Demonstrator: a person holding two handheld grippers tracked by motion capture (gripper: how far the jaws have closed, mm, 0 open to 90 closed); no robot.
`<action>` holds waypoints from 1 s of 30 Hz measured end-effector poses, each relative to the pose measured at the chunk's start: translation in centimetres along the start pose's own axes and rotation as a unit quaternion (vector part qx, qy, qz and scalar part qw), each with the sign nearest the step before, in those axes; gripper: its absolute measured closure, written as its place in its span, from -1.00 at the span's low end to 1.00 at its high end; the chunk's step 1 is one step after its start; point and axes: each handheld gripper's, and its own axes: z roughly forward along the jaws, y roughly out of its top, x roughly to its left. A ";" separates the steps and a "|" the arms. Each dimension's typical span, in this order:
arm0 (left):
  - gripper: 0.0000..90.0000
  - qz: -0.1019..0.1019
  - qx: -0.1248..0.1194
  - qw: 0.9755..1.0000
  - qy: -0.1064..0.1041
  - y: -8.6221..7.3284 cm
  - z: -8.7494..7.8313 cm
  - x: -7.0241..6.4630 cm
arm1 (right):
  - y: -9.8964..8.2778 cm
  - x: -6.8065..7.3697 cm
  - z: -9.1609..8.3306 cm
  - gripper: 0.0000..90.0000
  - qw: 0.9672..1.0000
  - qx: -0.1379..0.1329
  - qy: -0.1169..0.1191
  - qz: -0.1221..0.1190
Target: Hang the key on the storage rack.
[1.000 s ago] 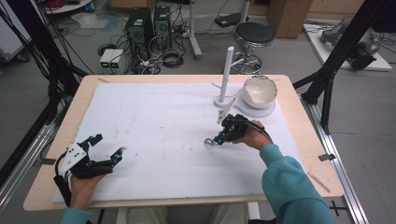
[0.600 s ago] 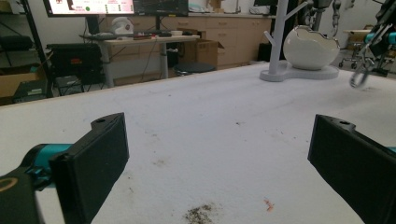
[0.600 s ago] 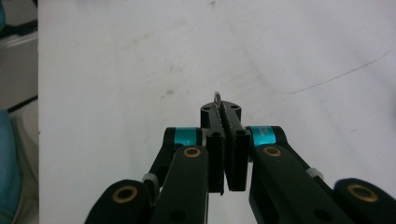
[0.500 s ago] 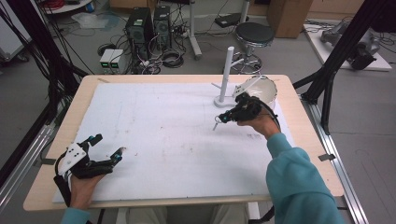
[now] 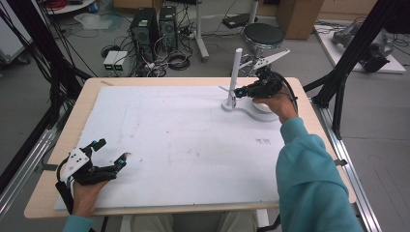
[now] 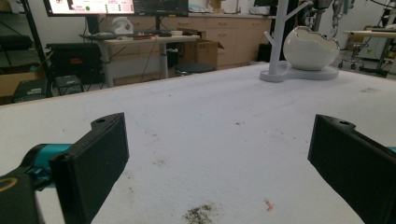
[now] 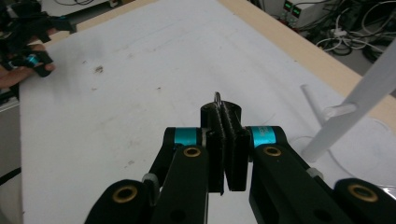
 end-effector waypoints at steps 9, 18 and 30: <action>-0.88 0.000 0.000 1.000 -0.001 0.0 0.0 0.0 | 1.2 -1.3 -0.3 0.98 1.000 -0.006 -0.017 0.006; -0.88 0.000 0.000 1.000 -0.001 0.0 0.0 0.0 | 1.1 -2.2 0.4 0.98 0.999 0.002 -0.033 0.023; -0.88 0.000 0.000 1.000 0.000 0.0 0.0 0.0 | 0.6 -3.8 1.0 0.98 0.998 0.004 -0.044 0.034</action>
